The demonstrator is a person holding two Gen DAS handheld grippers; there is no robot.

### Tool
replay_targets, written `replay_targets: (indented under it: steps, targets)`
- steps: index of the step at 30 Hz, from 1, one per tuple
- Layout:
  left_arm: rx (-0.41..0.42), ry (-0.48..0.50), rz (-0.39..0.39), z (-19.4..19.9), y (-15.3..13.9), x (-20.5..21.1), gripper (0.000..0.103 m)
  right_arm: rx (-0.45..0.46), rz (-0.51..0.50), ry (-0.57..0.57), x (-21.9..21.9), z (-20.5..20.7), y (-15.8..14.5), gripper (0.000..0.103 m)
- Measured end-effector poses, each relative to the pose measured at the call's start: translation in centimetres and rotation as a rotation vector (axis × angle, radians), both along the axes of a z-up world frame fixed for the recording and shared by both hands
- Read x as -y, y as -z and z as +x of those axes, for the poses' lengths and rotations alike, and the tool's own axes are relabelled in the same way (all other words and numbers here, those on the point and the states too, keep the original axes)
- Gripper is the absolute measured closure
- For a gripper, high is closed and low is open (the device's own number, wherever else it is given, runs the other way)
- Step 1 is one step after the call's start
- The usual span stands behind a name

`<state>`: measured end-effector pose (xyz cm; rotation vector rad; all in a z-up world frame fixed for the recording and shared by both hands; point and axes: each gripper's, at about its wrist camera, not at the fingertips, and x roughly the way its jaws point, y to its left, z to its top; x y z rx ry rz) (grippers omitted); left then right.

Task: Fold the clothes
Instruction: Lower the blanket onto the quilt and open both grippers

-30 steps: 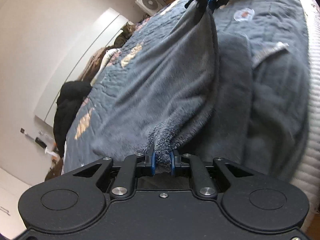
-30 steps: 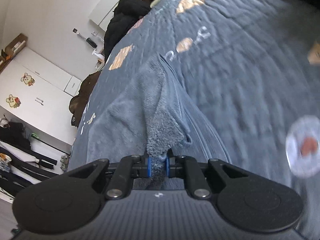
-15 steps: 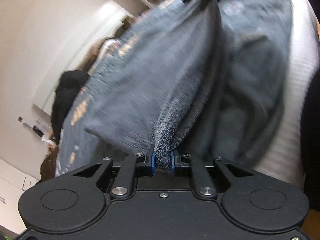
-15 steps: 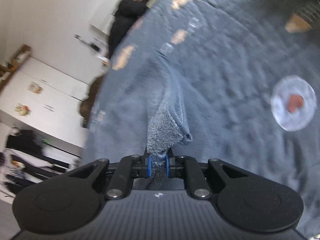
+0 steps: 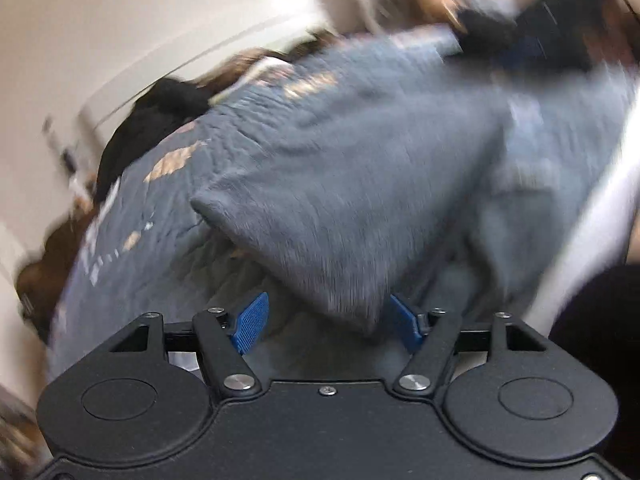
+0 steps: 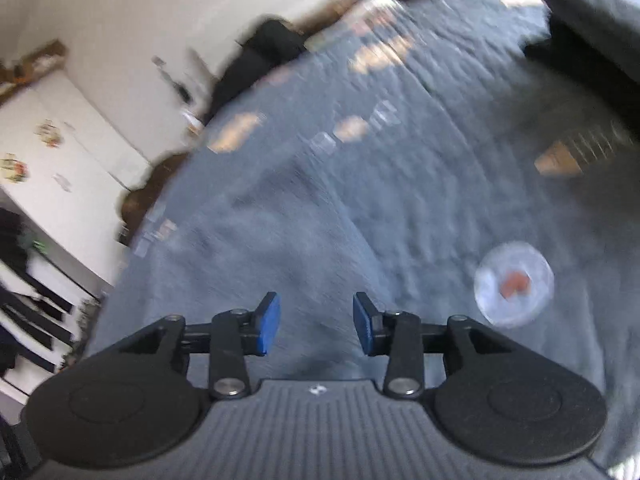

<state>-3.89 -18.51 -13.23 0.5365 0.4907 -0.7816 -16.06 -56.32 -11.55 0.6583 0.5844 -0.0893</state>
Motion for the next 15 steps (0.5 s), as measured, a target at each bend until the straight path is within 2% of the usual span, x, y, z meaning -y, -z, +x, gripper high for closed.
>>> replay_targets:
  steps: [3, 4, 6, 8, 11, 12, 15]
  targets:
    - [-0.116, -0.045, -0.168, 1.9, -1.1, 1.5, 0.051, 0.081, -0.041, -0.089, -2.5, 1.9, -1.2, 0.049]
    - [-0.150, -0.059, -0.215, 2.6, -1.4, 2.1, 0.051, 0.089, -0.046, -0.121, -3.3, 2.9, -1.1, 0.049]
    - [-0.191, -0.087, -0.254, 4.0, -0.8, 3.6, 0.054, 0.056, -0.055, -0.179, -4.8, 5.3, -0.1, 0.049]
    - [-0.242, -0.123, -0.264, 5.4, 0.4, 4.3, 0.054, 0.006, -0.068, -0.211, -5.8, 7.5, 1.6, 0.049]
    - [-0.343, -0.181, -0.185, 7.3, 3.4, 5.2, 0.054, -0.081, -0.102, -0.221, -6.1, 9.3, 4.7, 0.049]
    - [-0.345, -0.184, -0.146, 7.4, 4.3, 5.4, 0.053, -0.085, -0.099, -0.230, -5.9, 9.3, 5.4, 0.049]
    - [-0.321, -0.199, -0.178, 6.8, 4.0, 4.7, 0.053, -0.066, -0.071, -0.222, -6.0, 8.7, 5.6, 0.049]
